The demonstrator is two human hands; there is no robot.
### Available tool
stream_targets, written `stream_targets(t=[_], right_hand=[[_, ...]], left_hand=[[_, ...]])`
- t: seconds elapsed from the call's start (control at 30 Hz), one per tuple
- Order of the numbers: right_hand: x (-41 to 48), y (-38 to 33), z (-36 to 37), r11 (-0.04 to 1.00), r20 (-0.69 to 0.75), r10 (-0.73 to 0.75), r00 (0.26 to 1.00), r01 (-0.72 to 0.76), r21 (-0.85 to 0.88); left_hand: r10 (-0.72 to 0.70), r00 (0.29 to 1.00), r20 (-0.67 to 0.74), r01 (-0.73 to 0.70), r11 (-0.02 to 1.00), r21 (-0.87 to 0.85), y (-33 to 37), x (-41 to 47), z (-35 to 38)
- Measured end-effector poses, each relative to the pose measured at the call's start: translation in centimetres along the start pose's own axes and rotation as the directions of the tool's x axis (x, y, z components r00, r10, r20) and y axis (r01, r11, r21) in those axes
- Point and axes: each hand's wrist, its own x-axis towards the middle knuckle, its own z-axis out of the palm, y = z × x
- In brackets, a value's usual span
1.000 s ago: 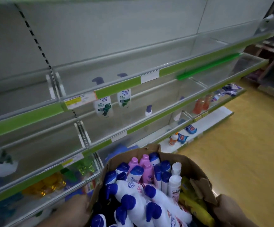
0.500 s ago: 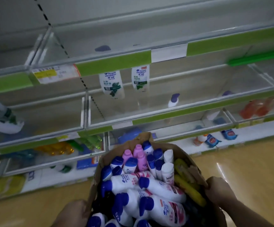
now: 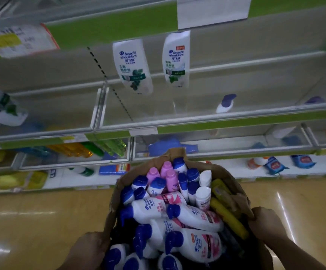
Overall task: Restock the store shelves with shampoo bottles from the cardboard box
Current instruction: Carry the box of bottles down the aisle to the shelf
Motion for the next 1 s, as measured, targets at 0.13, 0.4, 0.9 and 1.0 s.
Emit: stream_targets(t=[0.13,0.4,0.9,1.0], right_hand=[[0.4,0.4,-0.1,0.999,-0.008,-0.026,1.000,0.026,0.028],[1.6,1.9,0.6,0.973,0.072,0.058,0.996,-0.072,0.218],[-2.3,3.6,-1.9,0.866,0.200,0.231,0.952,-0.295,0.403],[-5.3,4.4,-3.5,0.843,0.213,0.239,0.947,-0.311,0.438]], left_hand=[[-0.043,0.996,0.073,0.050,0.995,-0.090,-0.3,0.3,0.6],[-0.109,0.989,0.103,0.122,0.984,-0.129,-1.2,0.4,2.1],[-0.124,0.989,0.082,0.141,0.960,-0.243,-3.4,-0.7,3.8],[-0.148,0.987,0.070,0.160,0.955,-0.250,-2.9,-1.6,2.8]])
